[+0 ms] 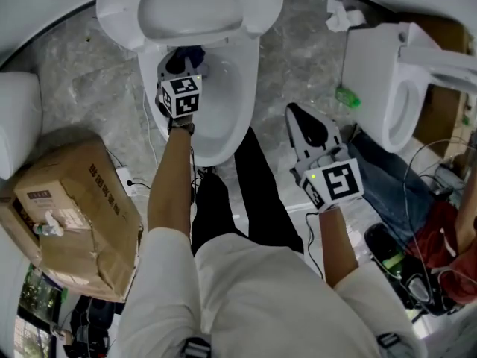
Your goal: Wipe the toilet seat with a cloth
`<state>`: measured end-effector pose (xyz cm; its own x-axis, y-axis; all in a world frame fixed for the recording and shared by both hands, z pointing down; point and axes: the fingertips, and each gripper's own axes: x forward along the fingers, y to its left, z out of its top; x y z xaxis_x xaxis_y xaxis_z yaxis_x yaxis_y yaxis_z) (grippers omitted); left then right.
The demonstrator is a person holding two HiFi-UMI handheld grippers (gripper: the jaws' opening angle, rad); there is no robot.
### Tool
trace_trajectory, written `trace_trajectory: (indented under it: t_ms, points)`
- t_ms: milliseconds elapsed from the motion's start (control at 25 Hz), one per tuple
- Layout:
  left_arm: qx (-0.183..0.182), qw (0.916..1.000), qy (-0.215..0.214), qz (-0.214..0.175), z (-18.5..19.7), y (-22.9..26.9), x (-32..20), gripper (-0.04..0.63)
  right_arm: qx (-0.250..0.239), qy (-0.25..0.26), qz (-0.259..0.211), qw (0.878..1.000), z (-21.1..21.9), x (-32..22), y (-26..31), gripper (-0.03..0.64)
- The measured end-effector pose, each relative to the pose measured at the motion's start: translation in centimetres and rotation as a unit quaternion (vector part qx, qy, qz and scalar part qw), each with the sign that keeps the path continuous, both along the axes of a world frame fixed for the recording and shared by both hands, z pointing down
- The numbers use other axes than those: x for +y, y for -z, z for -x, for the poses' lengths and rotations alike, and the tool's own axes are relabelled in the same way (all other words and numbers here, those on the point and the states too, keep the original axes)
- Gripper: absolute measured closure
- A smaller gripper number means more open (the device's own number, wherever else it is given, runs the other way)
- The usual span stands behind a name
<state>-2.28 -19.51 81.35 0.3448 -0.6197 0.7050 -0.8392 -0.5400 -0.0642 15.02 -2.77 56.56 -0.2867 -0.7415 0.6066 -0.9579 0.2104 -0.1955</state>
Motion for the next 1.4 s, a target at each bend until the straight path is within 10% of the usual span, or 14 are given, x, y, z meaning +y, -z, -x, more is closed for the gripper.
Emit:
trace_trajectory:
  t_ms: [400,1400]
  points:
    - [0.000,0.9956,0.085,-0.039,7.7,5.0,-4.5,0.560,0.010,0.040,-0.004,0.999,1.5,-2.9,0.9,0.588]
    - [0.064,0.9844,0.151,-0.063,8.9,16.9,-9.3,0.560,0.024,0.076,-0.049,0.996,3.9,-9.7,8.7,0.587]
